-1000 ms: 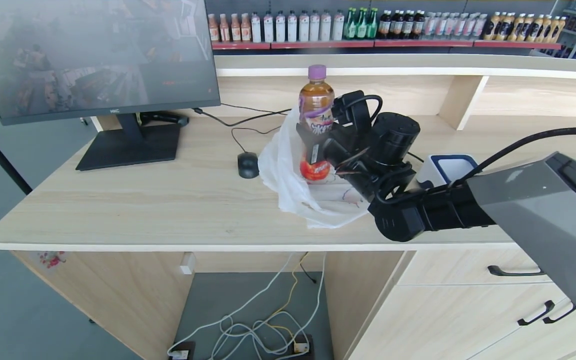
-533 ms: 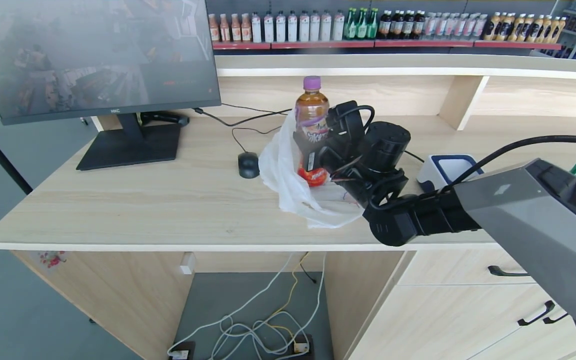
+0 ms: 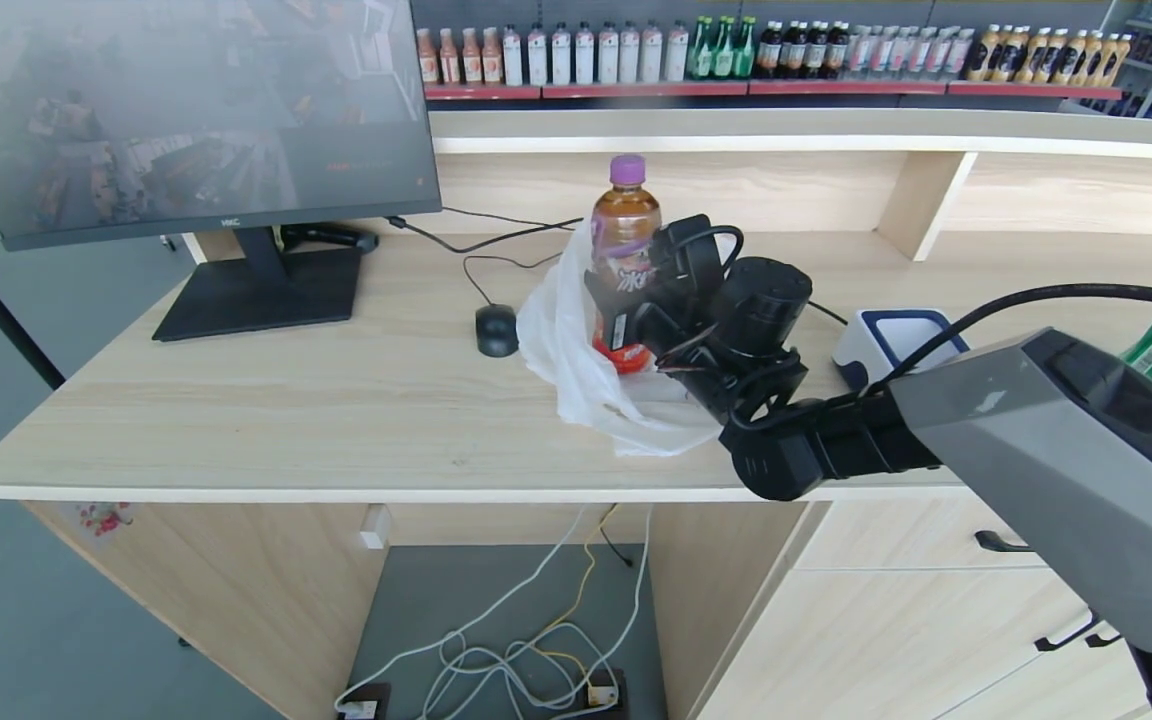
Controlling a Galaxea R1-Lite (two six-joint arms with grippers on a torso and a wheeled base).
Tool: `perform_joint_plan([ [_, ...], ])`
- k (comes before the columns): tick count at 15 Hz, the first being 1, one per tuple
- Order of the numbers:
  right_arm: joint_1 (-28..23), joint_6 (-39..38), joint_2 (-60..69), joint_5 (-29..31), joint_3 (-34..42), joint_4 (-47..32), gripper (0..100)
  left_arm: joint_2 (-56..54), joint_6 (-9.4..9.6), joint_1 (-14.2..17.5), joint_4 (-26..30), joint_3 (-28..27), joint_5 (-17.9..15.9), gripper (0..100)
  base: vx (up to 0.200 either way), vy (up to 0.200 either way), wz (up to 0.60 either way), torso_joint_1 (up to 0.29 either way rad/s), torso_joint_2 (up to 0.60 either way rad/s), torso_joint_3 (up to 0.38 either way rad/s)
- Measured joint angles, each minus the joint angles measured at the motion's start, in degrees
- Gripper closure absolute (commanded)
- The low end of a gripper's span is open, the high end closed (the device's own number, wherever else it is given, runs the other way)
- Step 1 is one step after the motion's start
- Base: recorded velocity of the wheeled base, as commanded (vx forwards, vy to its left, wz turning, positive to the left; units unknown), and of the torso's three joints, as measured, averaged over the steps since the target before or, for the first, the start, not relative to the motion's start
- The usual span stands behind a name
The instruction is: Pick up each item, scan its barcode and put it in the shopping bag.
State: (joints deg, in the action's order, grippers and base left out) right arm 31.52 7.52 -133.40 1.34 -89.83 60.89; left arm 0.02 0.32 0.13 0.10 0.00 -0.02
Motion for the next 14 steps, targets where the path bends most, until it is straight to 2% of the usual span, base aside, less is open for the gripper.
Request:
perform_joint_plan([
  [11,-0.1,-1.1,-0.8,1.1,0.1,-0.1,100,0.0,0.01,0.0,0.0,0.0,0.0,0,0.000,0.000,0.00,0.000,0.00,0.000],
  [12,-0.1,-1.0,-0.8,1.1,0.2,-0.1,0,0.0,0.00,0.0,0.0,0.0,0.0,0,0.000,0.000,0.00,0.000,0.00,0.000],
  [14,0.0,-1.0,-0.8,1.2,0.3,-0.2,0,0.0,0.00,0.0,0.0,0.0,0.0,0,0.000,0.000,0.00,0.000,0.00,0.000],
])
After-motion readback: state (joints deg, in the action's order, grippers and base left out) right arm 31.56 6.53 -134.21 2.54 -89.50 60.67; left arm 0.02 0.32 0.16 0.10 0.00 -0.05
